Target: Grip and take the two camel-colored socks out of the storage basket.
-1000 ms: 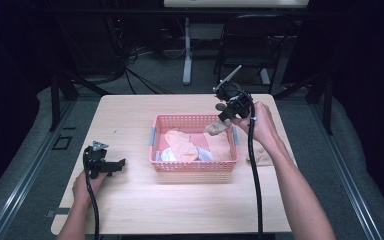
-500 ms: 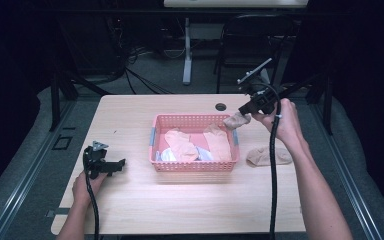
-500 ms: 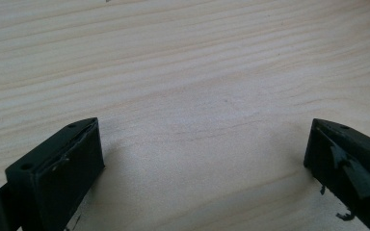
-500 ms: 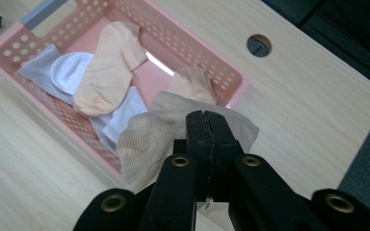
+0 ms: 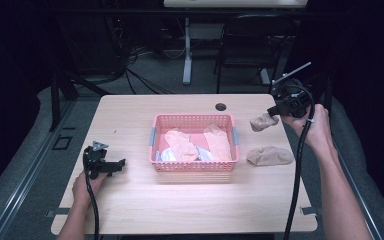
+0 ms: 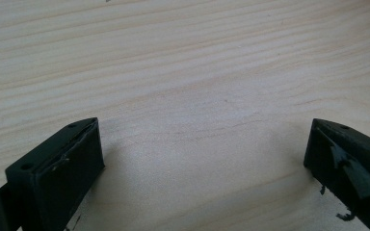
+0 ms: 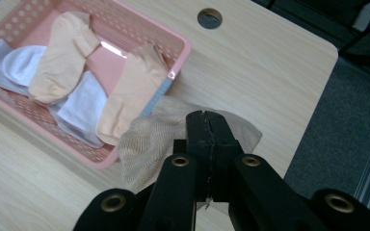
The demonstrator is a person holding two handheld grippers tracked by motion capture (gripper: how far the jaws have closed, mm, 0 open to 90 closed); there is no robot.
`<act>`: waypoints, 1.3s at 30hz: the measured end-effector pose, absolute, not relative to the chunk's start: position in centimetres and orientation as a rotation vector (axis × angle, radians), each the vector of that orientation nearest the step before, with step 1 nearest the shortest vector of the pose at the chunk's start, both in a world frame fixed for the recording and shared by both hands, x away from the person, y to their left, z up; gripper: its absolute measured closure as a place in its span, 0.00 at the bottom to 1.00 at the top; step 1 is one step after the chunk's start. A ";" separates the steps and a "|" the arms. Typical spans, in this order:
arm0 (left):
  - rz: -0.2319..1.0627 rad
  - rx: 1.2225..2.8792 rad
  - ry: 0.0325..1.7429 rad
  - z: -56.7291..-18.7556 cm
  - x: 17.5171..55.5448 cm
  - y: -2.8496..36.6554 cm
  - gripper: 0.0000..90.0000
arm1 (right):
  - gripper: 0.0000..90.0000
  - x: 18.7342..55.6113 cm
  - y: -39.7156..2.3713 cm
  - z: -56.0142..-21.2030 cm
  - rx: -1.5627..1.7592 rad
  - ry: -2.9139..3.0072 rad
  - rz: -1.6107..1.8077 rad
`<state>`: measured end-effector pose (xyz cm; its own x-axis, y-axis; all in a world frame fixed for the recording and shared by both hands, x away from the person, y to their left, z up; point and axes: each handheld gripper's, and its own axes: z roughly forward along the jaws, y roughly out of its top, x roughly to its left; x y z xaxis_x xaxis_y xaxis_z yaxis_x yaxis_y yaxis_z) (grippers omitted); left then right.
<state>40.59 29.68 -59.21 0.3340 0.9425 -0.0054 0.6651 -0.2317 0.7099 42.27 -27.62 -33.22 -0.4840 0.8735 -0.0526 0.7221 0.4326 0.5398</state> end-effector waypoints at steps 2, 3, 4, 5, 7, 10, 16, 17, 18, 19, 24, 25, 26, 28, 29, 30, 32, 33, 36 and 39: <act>0.579 1.984 1.406 -59.2 40.6 29.7 0.00 | 1.00 42.3 -28.0 -33.5 1.380 2.364 0.655; 0.579 1.984 1.405 -59.2 40.6 29.7 0.00 | 1.00 42.4 -28.5 -34.0 1.395 2.357 0.650; 0.579 1.984 1.405 -59.2 40.6 29.7 0.00 | 1.00 42.5 -28.8 -34.5 1.404 2.350 0.645; 0.579 1.985 1.405 -59.2 40.6 29.7 0.00 | 1.00 42.6 -29.4 -35.3 1.423 2.348 0.647; 0.579 1.984 1.406 -59.2 40.6 29.7 0.00 | 1.00 42.7 -29.6 -35.9 1.437 2.344 0.652; 0.579 1.984 1.405 -59.2 40.6 29.7 0.00 | 1.00 43.0 -30.3 -37.8 1.470 2.351 0.620; 0.579 1.984 1.406 -59.2 40.6 29.7 0.00 | 1.00 43.7 -31.3 -41.9 1.562 2.371 0.560; 0.579 1.984 1.405 -59.2 40.6 29.7 0.00 | 1.00 43.8 -31.4 -42.5 1.572 2.384 0.541; 0.579 1.984 1.406 -59.2 40.6 29.7 0.00 | 1.00 43.8 -31.5 -43.4 1.583 2.392 0.524; 0.579 1.984 1.405 -59.2 40.6 29.7 0.00 | 1.00 43.9 -31.6 -44.0 1.593 2.406 0.509; 0.579 1.984 1.405 -59.2 40.6 29.7 0.00 | 1.00 44.0 -31.7 -47.0 1.642 2.464 0.455; 0.579 1.984 1.406 -59.2 40.6 29.7 0.00 | 1.00 44.0 -31.7 -47.4 1.650 2.465 0.451; 0.579 1.984 1.406 -59.2 40.6 29.7 0.00 | 1.00 44.1 -31.8 -48.1 1.653 2.487 0.441; 0.579 1.984 1.406 -59.2 40.6 29.7 0.00 | 1.00 44.3 -31.7 -49.0 1.668 2.496 0.403; 0.579 1.984 1.405 -59.2 40.6 29.7 0.00 | 1.00 44.3 -31.8 -49.3 1.673 2.500 0.398; 0.579 1.984 1.406 -59.2 40.6 29.7 0.00 | 1.00 44.4 -31.8 -49.6 1.678 2.513 0.396; 0.579 1.984 1.406 -59.2 40.6 29.7 0.00 | 0.99 44.4 -31.7 -50.3 1.686 2.515 0.384; 0.579 1.984 1.406 -59.2 40.6 29.7 0.00 | 0.99 44.4 -31.8 -50.4 1.685 2.521 0.388; 0.579 1.984 1.405 -59.2 40.6 29.7 0.00 | 0.88 44.4 -32.1 -50.3 1.680 2.525 0.425; 0.579 1.984 1.405 -59.2 40.6 29.7 0.00 | 0.76 44.0 -32.3 -49.5 1.680 2.504 0.489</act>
